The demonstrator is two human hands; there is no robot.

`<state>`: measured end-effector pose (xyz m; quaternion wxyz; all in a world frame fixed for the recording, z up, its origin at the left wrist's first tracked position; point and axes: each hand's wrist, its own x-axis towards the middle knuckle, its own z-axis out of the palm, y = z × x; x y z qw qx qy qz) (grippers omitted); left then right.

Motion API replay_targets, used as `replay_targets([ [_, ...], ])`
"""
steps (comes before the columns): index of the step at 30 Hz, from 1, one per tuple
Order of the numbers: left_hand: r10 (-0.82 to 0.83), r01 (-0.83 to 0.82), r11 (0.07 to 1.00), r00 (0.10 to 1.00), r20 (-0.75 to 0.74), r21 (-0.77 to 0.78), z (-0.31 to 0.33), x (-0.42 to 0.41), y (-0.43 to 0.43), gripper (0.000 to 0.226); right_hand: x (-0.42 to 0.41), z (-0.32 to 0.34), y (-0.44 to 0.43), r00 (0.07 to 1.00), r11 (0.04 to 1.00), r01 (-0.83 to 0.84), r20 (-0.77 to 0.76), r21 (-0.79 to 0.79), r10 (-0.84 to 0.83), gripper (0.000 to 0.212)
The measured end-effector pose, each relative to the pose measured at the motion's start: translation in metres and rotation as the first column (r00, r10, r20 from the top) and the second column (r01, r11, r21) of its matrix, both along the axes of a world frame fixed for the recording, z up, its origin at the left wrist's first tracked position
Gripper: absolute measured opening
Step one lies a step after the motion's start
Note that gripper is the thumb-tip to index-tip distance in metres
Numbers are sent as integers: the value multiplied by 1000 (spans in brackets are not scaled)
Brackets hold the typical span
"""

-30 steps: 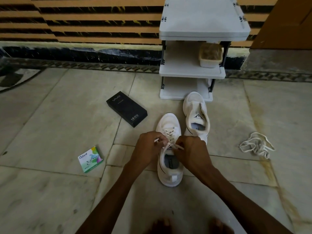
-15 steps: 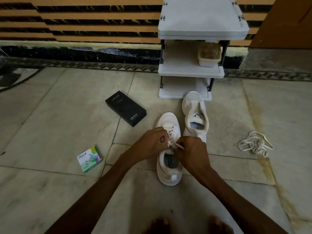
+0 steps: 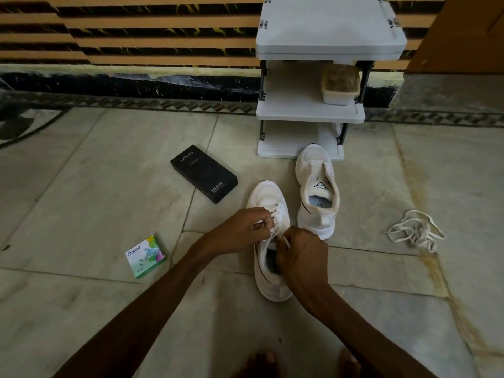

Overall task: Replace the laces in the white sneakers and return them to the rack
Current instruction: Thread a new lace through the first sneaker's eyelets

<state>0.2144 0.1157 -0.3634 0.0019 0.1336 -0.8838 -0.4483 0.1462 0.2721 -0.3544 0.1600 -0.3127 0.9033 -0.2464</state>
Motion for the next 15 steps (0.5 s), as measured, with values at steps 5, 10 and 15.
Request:
replay_targets([
  [5, 74, -87, 991, 989, -128, -100, -2, 4, -1, 8, 5, 0, 0, 998, 998, 40, -45, -48, -42, 23],
  [10, 82, -129, 962, 977, -195, -241, -7, 11, 1, 26, 9, -7, -4, 994, 988, 107, -6, -113, -109, 30],
  [15, 106, -147, 928, 985, -136, -342, -12, 4, 22, 26, 9, -12, -4, 986, 978, 169, 9, -123, -169, 35],
])
